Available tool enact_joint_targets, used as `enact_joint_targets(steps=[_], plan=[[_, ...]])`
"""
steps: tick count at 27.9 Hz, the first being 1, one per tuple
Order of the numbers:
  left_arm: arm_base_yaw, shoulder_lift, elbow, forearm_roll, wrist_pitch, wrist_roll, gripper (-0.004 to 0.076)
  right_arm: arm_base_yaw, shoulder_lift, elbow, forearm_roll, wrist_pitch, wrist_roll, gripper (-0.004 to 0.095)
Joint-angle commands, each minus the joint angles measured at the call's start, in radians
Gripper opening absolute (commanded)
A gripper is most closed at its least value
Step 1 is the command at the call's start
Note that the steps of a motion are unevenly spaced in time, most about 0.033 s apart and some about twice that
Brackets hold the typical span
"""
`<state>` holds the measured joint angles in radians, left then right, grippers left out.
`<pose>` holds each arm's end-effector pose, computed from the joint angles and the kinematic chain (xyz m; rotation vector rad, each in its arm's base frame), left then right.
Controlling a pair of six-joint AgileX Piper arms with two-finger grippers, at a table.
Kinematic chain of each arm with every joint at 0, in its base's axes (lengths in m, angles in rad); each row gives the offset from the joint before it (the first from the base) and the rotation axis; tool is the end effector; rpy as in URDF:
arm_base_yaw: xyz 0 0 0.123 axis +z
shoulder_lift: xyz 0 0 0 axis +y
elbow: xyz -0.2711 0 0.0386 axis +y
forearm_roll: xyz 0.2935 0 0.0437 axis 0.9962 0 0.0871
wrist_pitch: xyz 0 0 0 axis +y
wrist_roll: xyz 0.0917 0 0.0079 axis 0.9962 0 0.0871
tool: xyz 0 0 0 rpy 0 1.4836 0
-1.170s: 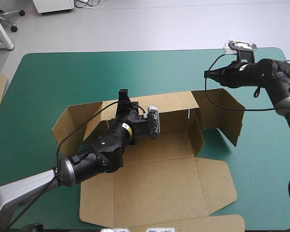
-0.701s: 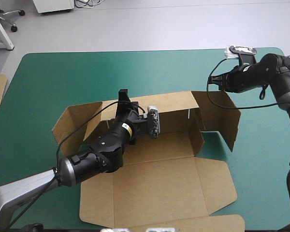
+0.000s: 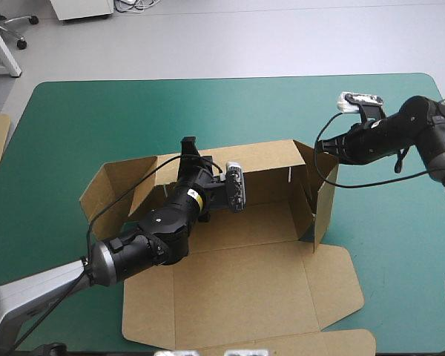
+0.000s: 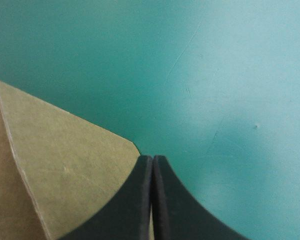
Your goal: Fold the box
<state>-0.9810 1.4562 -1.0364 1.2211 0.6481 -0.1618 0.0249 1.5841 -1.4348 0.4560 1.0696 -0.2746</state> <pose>0.2416 -0.2670 0.2751 1.5346 1.4456 0.6461 0.3775 0.0450 0.3180 -0.2185 2.6019 0.5180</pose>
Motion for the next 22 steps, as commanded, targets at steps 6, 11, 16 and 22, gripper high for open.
enact_joint_targets(steps=[6, 11, 16, 22], plan=[[-0.014, -0.014, 0.0, -0.084, -0.043, -0.037, -0.0014, -0.01, -0.168, 0.21, 0.23, -0.171, -0.295, -0.0034], [-0.014, -0.014, 0.0, -0.084, -0.043, -0.059, -0.0014, -0.01, -0.207, 0.292, 0.284, -0.19, -0.398, -0.0034], [-0.014, -0.014, 0.0, -0.08, -0.043, -0.057, -0.0014, -0.008, -0.234, 0.328, 0.297, -0.177, -0.459, -0.0034], [-0.014, -0.014, 0.0, -0.08, -0.043, -0.057, -0.0014, -0.002, -0.278, 0.33, 0.289, -0.146, -0.521, 0.0025]])
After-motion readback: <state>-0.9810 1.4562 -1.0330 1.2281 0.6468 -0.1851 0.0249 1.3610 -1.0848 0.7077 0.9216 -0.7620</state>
